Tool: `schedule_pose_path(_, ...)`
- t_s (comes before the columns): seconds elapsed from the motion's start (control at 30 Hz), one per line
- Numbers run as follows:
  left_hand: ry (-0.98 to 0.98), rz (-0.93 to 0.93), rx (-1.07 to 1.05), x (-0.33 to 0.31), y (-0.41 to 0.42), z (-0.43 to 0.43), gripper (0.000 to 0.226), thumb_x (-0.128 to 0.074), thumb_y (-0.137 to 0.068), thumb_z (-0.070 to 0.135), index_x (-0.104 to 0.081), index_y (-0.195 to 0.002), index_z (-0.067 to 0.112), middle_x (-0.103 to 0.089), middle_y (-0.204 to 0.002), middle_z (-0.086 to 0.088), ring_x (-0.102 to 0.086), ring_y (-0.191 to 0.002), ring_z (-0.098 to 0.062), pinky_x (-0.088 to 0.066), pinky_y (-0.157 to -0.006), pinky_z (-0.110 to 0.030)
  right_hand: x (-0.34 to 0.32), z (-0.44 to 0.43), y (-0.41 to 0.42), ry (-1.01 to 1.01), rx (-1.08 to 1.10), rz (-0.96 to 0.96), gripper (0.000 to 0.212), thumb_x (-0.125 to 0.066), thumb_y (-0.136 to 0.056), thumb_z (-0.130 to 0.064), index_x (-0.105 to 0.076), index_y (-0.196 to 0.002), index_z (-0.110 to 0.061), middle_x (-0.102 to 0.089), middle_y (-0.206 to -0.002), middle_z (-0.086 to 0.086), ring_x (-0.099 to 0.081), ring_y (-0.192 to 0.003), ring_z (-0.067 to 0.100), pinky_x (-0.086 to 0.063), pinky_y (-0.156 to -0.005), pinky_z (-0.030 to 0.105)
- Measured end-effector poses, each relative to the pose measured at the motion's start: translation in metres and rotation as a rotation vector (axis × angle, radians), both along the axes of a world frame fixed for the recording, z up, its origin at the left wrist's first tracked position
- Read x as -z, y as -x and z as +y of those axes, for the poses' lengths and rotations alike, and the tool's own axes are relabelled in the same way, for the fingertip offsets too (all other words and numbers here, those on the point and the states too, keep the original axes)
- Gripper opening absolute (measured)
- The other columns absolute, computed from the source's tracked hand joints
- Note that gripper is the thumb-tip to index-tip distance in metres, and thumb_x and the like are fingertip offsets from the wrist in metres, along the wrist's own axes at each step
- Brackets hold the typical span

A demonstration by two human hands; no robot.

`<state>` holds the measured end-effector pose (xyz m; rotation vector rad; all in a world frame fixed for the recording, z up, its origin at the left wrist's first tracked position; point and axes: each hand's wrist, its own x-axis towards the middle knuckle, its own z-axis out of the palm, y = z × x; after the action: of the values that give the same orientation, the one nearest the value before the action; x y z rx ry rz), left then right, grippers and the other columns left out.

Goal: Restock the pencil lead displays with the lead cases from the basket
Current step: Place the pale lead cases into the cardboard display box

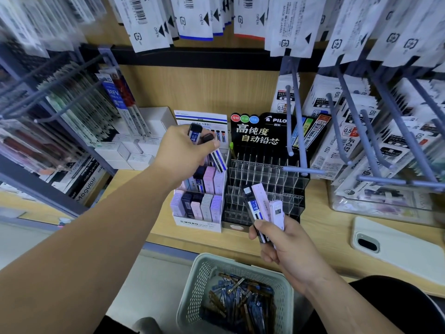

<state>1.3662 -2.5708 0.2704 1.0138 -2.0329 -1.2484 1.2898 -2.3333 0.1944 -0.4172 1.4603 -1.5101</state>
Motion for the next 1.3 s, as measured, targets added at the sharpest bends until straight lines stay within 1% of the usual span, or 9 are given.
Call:
schedule_pose_path(0.07,0.093,-0.017,-0.013,0.000,0.004,-0.003,0.015,-0.084,-0.078,0.021,-0.071,-0.085,0.022,-0.067,-0.068,0.004,-0.062,-0.053,-0.024,-0.058,-0.059,-0.039,-0.001,0.001,0.001,0.000,-0.001,0.000,0.012,-0.059,-0.098,-0.012,-0.063,-0.107,-0.006,-0.066,-0.083,0.010,-0.033,-0.046,0.014,-0.038,-0.049,0.029)
schedule_pose_path(0.2,0.234,-0.052,-0.003,0.001,0.011,-0.009,0.024,-0.085,-0.078,0.021,-0.060,-0.078,0.025,-0.062,-0.069,0.008,-0.054,-0.047,-0.012,-0.053,-0.053,-0.032,-0.001,0.001,0.001,0.006,0.008,-0.010,0.013,-0.058,-0.099,-0.011,-0.063,-0.110,-0.006,-0.065,-0.082,0.011,-0.033,-0.046,0.013,-0.037,-0.049,0.028)
schedule_pose_path(0.37,0.308,-0.073,0.019,0.010,0.019,-0.018,0.035,-0.085,-0.077,0.025,-0.052,-0.068,0.029,-0.065,-0.072,0.006,-0.057,-0.050,-0.013,-0.049,-0.051,-0.028,-0.002,0.001,0.002,0.010,0.015,-0.025,0.013,-0.058,-0.098,-0.011,-0.064,-0.110,-0.006,-0.064,-0.080,0.010,-0.032,-0.045,0.013,-0.037,-0.048,0.027)
schedule_pose_path(0.6,0.488,-0.137,0.098,0.017,0.025,-0.024,0.021,-0.085,-0.077,0.024,-0.069,-0.077,0.010,-0.064,-0.075,0.012,-0.053,-0.061,0.003,-0.036,-0.059,-0.009,-0.003,0.001,0.003,0.019,0.011,-0.048,0.025,-0.068,-0.089,-0.022,-0.063,-0.106,-0.005,-0.064,-0.081,0.011,-0.032,-0.045,0.013,-0.037,-0.047,0.026)
schedule_pose_path(0.67,0.567,-0.166,0.142,0.020,0.022,-0.027,0.016,-0.083,-0.078,0.022,-0.074,-0.084,0.011,-0.062,-0.072,0.016,-0.058,-0.069,-0.002,-0.043,-0.067,-0.014,-0.002,0.000,0.003,0.013,0.000,-0.045,0.031,-0.067,-0.083,-0.026,-0.063,-0.104,-0.003,-0.065,-0.081,0.010,-0.032,-0.045,0.013,-0.038,-0.048,0.027)
schedule_pose_path(0.77,0.674,-0.186,0.187,0.026,0.018,-0.029,0.016,-0.082,-0.078,0.016,-0.078,-0.093,0.013,-0.072,-0.088,0.002,-0.067,-0.088,-0.020,-0.052,-0.080,-0.029,-0.001,0.000,0.003,0.003,-0.016,-0.030,0.033,-0.065,-0.081,-0.027,-0.064,-0.103,-0.003,-0.065,-0.081,0.010,-0.032,-0.045,0.013,-0.038,-0.048,0.027)
schedule_pose_path(0.97,0.758,-0.281,0.150,0.027,0.026,-0.026,0.025,-0.069,-0.079,0.030,-0.078,-0.095,0.012,-0.071,-0.092,-0.007,-0.066,-0.087,-0.030,-0.055,-0.072,-0.041,-0.001,-0.002,0.001,-0.010,-0.027,-0.017,0.039,-0.065,-0.080,-0.026,-0.062,-0.106,0.003,-0.065,-0.081,0.010,-0.032,-0.045,0.013,-0.037,-0.048,0.028)
schedule_pose_path(1.13,0.750,-0.312,0.154,0.024,0.034,-0.020,0.020,-0.073,-0.083,0.026,-0.076,-0.090,0.008,-0.072,-0.092,-0.008,-0.064,-0.091,-0.029,-0.052,-0.073,-0.041,-0.003,-0.001,0.001,-0.024,-0.015,-0.014,0.038,-0.065,-0.079,-0.027,-0.063,-0.105,0.002,-0.066,-0.081,0.010,-0.032,-0.045,0.014,-0.037,-0.049,0.029)
schedule_pose_path(1.3,0.713,-0.342,0.154,0.024,0.032,-0.027,0.026,-0.067,-0.083,0.034,-0.073,-0.082,0.008,-0.072,-0.080,-0.007,-0.064,-0.079,-0.029,-0.052,-0.067,-0.041,-0.004,-0.001,0.000,-0.031,-0.006,-0.018,0.037,-0.065,-0.079,-0.027,-0.064,-0.105,-0.001,-0.066,-0.081,0.011,-0.032,-0.044,0.014,-0.037,-0.049,0.029)
